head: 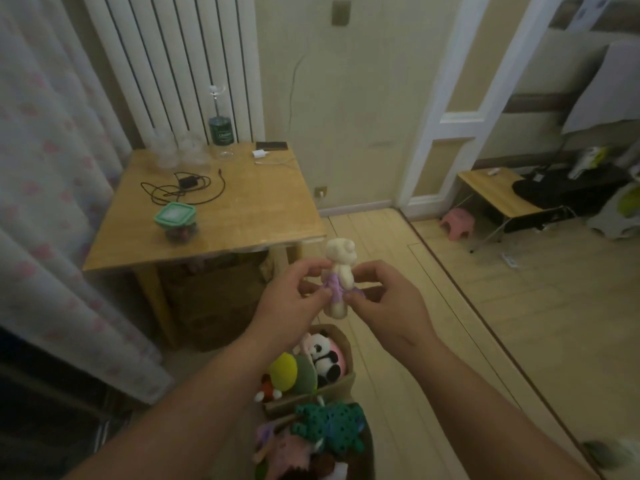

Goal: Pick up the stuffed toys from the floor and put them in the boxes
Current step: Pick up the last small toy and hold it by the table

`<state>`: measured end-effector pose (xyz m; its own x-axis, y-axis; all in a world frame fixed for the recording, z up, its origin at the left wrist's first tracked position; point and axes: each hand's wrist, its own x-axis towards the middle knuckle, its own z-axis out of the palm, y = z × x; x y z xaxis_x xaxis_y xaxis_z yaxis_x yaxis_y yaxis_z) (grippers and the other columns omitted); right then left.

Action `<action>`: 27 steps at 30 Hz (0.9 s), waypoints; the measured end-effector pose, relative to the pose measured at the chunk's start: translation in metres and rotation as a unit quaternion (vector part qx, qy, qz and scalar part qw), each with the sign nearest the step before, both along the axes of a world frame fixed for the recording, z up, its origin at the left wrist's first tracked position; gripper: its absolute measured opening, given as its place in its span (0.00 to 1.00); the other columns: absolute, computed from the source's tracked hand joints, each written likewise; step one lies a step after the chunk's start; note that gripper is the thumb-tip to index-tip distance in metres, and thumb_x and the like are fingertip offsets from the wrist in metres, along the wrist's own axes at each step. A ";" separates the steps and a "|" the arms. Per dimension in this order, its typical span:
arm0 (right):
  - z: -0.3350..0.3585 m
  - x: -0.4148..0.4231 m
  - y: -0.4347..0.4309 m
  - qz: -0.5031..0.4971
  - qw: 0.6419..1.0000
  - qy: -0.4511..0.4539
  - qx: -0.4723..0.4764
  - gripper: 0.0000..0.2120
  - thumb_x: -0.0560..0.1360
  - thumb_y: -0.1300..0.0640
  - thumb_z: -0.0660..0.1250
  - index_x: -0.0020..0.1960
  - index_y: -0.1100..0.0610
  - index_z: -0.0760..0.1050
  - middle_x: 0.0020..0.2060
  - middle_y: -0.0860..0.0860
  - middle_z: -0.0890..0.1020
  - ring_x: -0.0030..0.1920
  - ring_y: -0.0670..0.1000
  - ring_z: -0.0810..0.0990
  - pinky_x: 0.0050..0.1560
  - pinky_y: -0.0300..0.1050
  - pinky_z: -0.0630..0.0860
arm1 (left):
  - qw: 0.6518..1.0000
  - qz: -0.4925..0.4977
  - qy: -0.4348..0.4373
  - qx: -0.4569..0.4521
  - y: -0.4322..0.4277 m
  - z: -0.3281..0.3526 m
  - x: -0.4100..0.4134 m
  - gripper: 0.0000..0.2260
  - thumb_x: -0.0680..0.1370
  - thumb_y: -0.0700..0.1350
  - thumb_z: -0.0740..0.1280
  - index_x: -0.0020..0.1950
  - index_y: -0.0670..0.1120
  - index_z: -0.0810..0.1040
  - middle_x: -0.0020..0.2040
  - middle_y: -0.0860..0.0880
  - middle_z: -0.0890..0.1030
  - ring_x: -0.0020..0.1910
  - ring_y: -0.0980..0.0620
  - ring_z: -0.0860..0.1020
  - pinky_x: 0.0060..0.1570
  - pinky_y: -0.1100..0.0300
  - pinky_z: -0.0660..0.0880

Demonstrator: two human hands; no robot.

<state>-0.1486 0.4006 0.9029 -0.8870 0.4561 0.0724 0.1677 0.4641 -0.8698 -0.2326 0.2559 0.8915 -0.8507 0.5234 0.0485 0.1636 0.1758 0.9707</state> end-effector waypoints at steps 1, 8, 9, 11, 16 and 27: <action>0.002 -0.006 0.002 0.001 1.000 0.006 -0.001 0.09 0.71 0.49 0.73 0.49 0.44 0.77 0.46 0.39 0.82 0.41 0.39 0.82 0.40 0.39 0.78 | 1.000 0.002 0.010 0.001 0.002 0.002 -0.005 0.14 0.74 0.43 0.70 0.55 0.60 0.78 0.52 0.59 0.80 0.43 0.62 0.79 0.40 0.67 0.75; 0.005 -0.045 0.026 0.050 0.999 0.004 0.005 0.08 0.71 0.49 0.73 0.49 0.44 0.76 0.45 0.40 0.82 0.40 0.38 0.81 0.37 0.33 0.76 | 0.999 0.049 0.001 0.018 0.019 -0.004 -0.031 0.14 0.74 0.41 0.71 0.50 0.61 0.78 0.48 0.58 0.81 0.45 0.62 0.80 0.45 0.61 0.79; 0.003 -0.051 0.031 0.060 0.998 0.000 0.004 0.08 0.71 0.49 0.73 0.49 0.44 0.76 0.45 0.39 0.82 0.40 0.38 0.81 0.36 0.32 0.75 | 0.998 0.064 -0.001 0.018 0.023 -0.006 -0.034 0.14 0.74 0.41 0.71 0.50 0.61 0.78 0.48 0.57 0.82 0.46 0.61 0.81 0.46 0.58 0.80; -0.001 -0.064 0.043 0.087 0.996 -0.006 0.001 0.08 0.71 0.50 0.73 0.49 0.45 0.76 0.44 0.39 0.82 0.40 0.37 0.81 0.35 0.31 0.74 | 0.996 0.091 -0.009 0.016 0.032 -0.012 -0.039 0.15 0.74 0.42 0.71 0.49 0.64 0.78 0.48 0.55 0.82 0.45 0.59 0.81 0.45 0.53 0.81; -0.019 -0.093 0.083 0.185 0.982 -0.024 0.005 0.09 0.71 0.49 0.73 0.50 0.46 0.77 0.44 0.41 0.82 0.40 0.39 0.82 0.37 0.35 0.77 | 0.983 0.184 -0.016 0.003 0.063 -0.031 -0.042 0.13 0.71 0.46 0.71 0.49 0.64 0.79 0.49 0.53 0.83 0.47 0.54 0.82 0.48 0.46 0.80; -0.052 -0.109 0.095 0.429 0.900 -0.071 0.003 0.07 0.72 0.50 0.72 0.47 0.46 0.76 0.39 0.42 0.82 0.39 0.37 0.79 0.34 0.31 0.74 | 0.894 0.440 -0.083 0.024 0.087 -0.059 0.032 0.13 0.70 0.44 0.72 0.47 0.63 0.79 0.47 0.53 0.82 0.46 0.50 0.82 0.49 0.50 0.80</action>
